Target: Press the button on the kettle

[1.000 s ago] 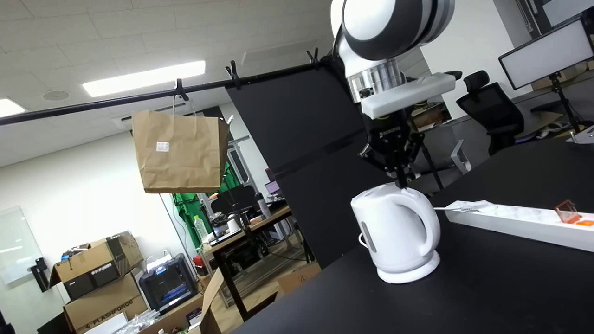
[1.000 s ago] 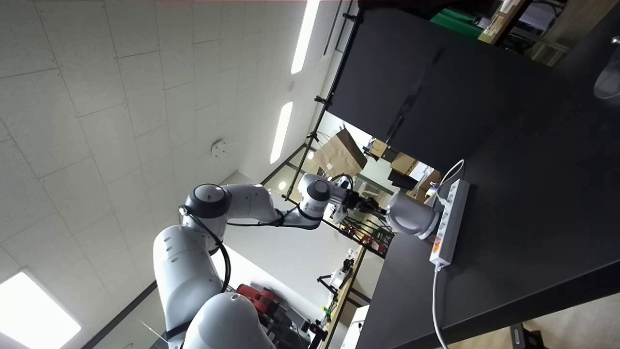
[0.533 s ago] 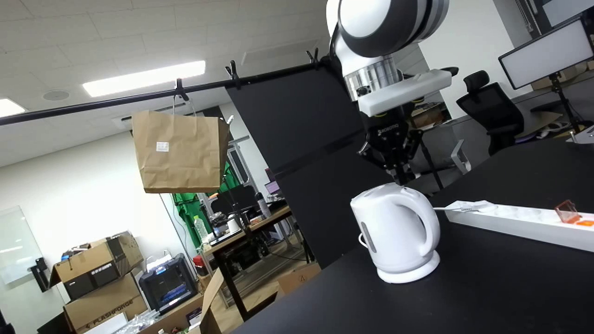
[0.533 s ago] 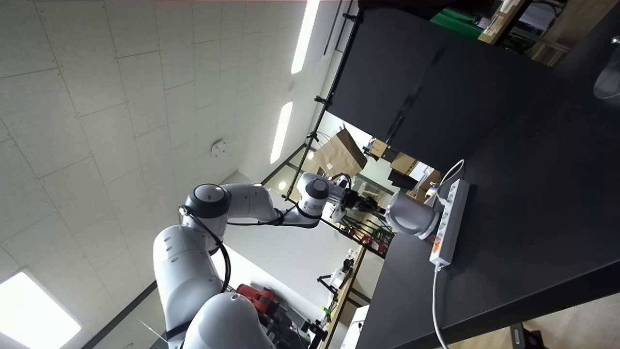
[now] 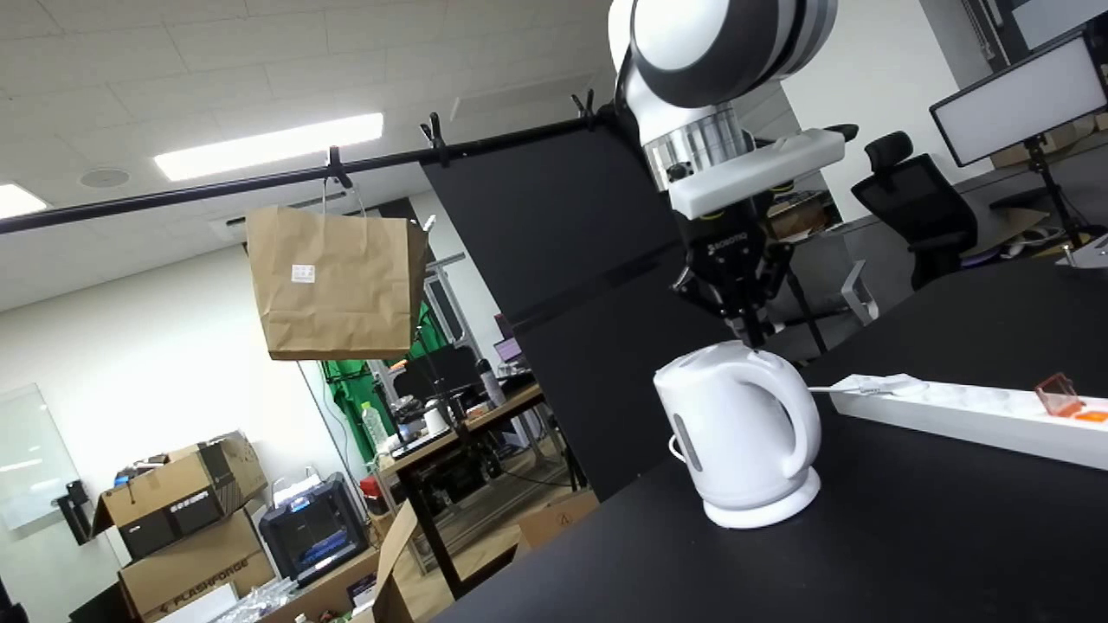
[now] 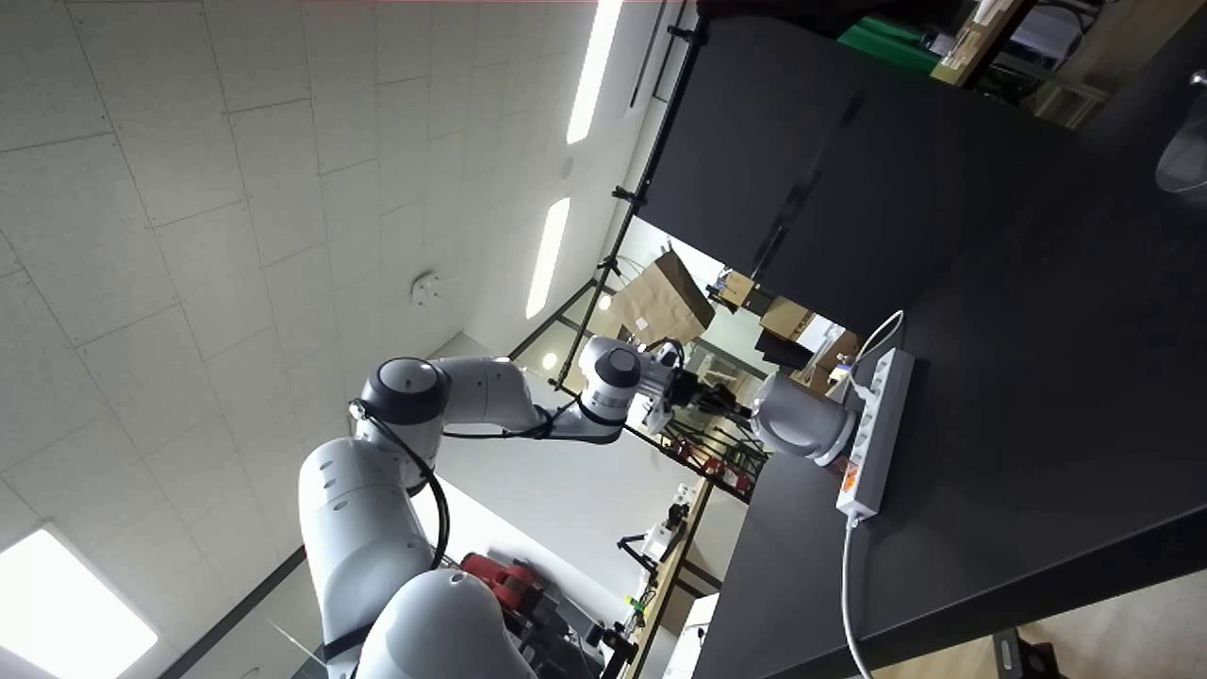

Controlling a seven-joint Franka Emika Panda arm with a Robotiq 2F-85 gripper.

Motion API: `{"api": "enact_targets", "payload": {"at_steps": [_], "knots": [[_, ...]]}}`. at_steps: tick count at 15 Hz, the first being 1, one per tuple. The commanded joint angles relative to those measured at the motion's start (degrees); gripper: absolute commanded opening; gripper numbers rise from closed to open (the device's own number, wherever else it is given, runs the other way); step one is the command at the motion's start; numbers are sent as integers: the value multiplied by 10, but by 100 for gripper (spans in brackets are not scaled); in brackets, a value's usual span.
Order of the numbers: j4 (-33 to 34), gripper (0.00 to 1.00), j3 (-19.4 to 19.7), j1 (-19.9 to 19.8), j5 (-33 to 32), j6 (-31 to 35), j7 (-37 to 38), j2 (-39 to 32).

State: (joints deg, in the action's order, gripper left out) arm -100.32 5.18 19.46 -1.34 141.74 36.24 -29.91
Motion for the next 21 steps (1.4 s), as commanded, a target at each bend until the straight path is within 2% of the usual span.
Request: {"api": "enact_targets", "payload": {"at_steps": [1, 10, 21], "knots": [[16, 0, -6, -7, -9, -15, 26, -6], [10, 0, -5, -8, -11, 0, 30, -11], [-12, 0, 15, 17, -68, 84, 68, -16]]}}
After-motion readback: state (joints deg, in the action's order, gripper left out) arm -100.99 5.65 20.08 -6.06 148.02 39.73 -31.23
